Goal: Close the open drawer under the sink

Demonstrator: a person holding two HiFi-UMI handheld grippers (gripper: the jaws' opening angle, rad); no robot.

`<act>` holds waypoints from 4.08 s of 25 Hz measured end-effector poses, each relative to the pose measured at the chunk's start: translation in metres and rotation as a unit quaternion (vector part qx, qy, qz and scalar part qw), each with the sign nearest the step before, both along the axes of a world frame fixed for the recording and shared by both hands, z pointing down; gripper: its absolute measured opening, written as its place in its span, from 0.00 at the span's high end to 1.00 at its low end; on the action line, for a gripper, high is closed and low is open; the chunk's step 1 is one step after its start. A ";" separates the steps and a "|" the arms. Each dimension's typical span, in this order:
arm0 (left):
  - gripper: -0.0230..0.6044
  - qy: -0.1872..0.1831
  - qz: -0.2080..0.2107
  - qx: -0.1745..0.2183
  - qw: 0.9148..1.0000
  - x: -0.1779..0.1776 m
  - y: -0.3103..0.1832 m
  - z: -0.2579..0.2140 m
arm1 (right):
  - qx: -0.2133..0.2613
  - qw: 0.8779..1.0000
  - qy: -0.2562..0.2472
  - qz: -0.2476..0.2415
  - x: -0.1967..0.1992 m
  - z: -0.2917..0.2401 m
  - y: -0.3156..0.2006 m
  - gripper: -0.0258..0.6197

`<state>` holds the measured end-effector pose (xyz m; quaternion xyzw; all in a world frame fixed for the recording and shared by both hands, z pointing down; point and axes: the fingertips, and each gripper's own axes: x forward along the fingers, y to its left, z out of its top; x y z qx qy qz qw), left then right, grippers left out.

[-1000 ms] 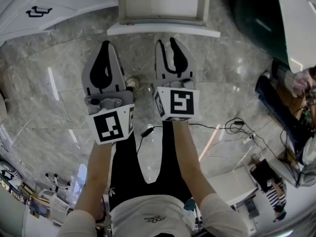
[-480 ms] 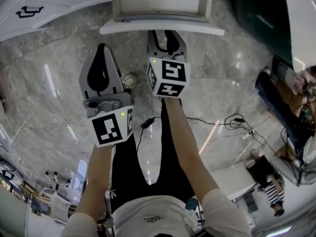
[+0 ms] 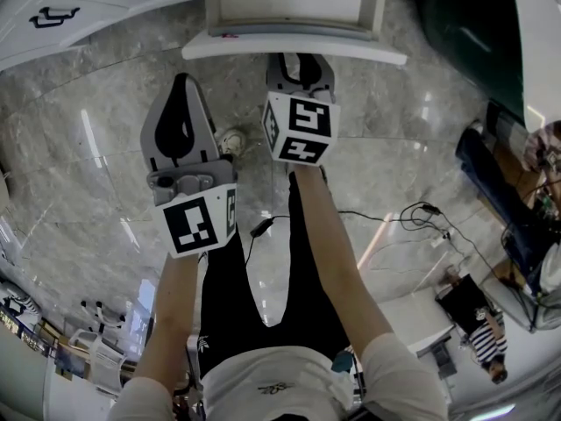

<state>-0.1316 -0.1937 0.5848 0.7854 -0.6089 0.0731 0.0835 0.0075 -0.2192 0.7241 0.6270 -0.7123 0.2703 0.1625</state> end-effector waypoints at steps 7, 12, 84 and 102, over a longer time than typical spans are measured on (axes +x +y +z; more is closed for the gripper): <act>0.93 0.000 -0.002 0.006 1.000 0.001 -0.002 -0.001 | 0.014 1.000 0.020 -0.011 0.000 -0.001 -0.001 0.73; 0.93 -0.004 -0.002 0.006 1.000 0.001 0.001 -0.001 | 0.019 0.999 0.032 -0.016 0.000 -0.002 0.001 0.73; 0.93 -0.035 -0.060 0.005 0.998 -0.040 -0.048 0.025 | 0.083 0.988 0.117 -0.058 0.007 -0.053 -0.154 0.74; 0.93 -0.027 -0.052 0.032 0.998 -0.031 -0.034 -0.009 | 0.064 0.990 0.081 -0.096 -0.004 -0.035 -0.130 0.58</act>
